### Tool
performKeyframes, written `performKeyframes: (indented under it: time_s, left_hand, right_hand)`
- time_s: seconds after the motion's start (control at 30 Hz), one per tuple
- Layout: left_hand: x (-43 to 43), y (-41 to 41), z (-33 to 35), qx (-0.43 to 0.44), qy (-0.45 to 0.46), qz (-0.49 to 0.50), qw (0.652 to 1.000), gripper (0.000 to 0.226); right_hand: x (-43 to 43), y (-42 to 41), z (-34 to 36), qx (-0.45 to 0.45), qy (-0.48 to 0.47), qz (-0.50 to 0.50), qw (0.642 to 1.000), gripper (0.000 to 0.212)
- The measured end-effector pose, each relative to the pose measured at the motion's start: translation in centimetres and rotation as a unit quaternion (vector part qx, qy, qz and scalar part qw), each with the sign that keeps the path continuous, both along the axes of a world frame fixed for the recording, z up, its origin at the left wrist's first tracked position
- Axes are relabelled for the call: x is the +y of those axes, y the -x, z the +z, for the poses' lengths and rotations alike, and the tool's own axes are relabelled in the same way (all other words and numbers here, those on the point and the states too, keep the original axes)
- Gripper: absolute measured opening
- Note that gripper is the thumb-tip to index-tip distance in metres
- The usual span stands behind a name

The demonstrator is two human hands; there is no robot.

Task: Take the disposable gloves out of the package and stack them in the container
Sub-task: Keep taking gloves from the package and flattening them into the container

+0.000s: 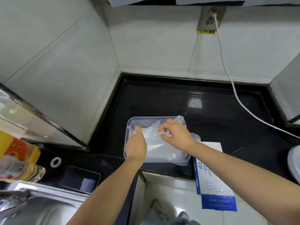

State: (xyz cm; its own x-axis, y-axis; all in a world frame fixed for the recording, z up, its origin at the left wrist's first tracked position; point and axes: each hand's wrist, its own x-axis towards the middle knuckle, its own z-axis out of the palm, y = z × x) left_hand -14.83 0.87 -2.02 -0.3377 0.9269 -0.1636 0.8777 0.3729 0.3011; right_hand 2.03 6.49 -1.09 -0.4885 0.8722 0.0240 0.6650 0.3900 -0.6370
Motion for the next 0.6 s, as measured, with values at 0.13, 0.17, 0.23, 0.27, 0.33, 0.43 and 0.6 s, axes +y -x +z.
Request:
performKeyframes:
  time_s: [0.13,0.17,0.23,0.27,0.33,0.43,0.6]
  left_hand:
    - [-0.2,-0.1,0.0,-0.046,0.018,0.019,0.999,0.045]
    - [-0.2,-0.1,0.0,-0.045,-0.005,0.015,0.999,0.043]
    - [0.0,-0.3,-0.3,0.021,-0.088,-0.045,0.995,0.04]
    - [0.1,-0.6,-0.3,0.049,-0.123,-0.088,0.987,0.038]
    - [0.5,-1.4,0.0,0.052,-0.123,-0.179,0.975,0.034]
    - [1.6,-2.2,-1.3,0.024,0.016,-0.195,0.98,0.042]
    - [2.5,-0.1,-4.4,0.008,0.227,-0.157,0.961,0.074]
  right_hand:
    - [-0.3,1.3,-3.1,-0.206,0.123,0.05,0.969,0.056]
    - [-0.4,1.5,-3.5,-0.221,0.132,0.051,0.965,0.061]
    - [-0.4,2.2,-4.1,-0.232,0.137,0.065,0.961,0.067]
    - [-0.4,2.5,-4.2,-0.235,0.141,0.073,0.959,0.068]
    - [-0.4,3.2,-4.7,-0.227,0.158,0.08,0.958,0.066]
    - [-0.2,3.5,-5.3,-0.221,0.173,0.079,0.956,0.061]
    - [0.3,2.0,-5.9,-0.264,0.156,0.071,0.949,0.066]
